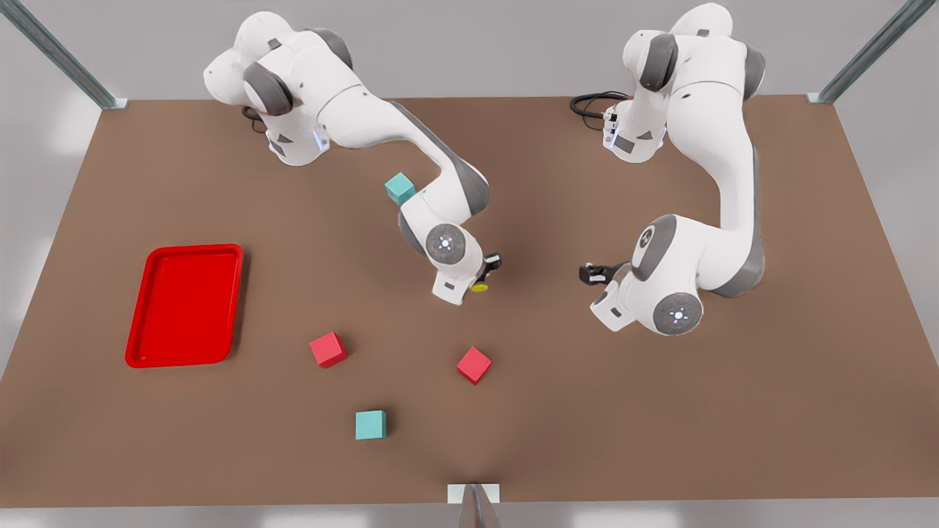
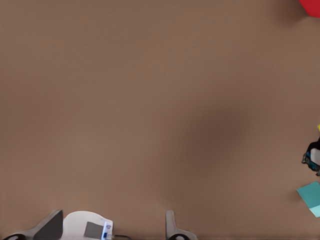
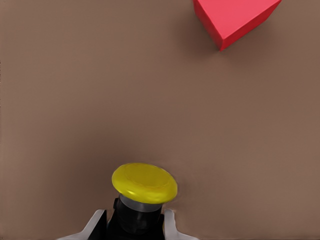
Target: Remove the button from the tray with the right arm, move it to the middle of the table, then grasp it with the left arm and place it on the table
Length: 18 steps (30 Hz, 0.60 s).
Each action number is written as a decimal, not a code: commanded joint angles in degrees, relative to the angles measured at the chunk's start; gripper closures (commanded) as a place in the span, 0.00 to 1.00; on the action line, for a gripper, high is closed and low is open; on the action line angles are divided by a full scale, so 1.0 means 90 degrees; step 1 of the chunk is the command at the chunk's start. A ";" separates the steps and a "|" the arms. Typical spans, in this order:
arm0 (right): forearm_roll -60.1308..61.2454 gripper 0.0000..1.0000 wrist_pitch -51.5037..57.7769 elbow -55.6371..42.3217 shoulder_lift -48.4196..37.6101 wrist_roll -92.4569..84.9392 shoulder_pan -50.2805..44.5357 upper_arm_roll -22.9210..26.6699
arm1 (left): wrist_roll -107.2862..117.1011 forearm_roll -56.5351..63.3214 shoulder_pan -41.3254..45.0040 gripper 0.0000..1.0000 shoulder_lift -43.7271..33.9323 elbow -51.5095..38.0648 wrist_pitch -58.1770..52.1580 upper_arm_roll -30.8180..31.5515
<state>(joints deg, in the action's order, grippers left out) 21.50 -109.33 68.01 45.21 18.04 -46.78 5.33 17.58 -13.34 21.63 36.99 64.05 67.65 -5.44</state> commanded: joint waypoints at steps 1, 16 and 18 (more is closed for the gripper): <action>0.0316 0.52 0.0253 -0.0164 0.0221 0.2692 -0.0203 0.0091 | 0.0635 -0.0080 0.0028 0.00 0.0138 -0.0085 0.0003 -0.0001; -0.2056 0.00 0.0878 0.3732 -0.3470 -0.0695 0.6242 -0.2741 | 0.1504 -0.0080 0.0936 0.00 0.0402 -0.0398 0.1448 0.1122; -0.2652 0.00 0.0771 0.3918 -0.3665 -0.1858 0.6906 -0.2672 | 0.1465 -0.0070 0.1346 0.00 0.0402 -0.0417 0.1565 0.1132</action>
<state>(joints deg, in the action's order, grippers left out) 3.91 -103.36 102.22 13.46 23.97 13.39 -18.56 24.62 -14.03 32.77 40.72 60.43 77.61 4.32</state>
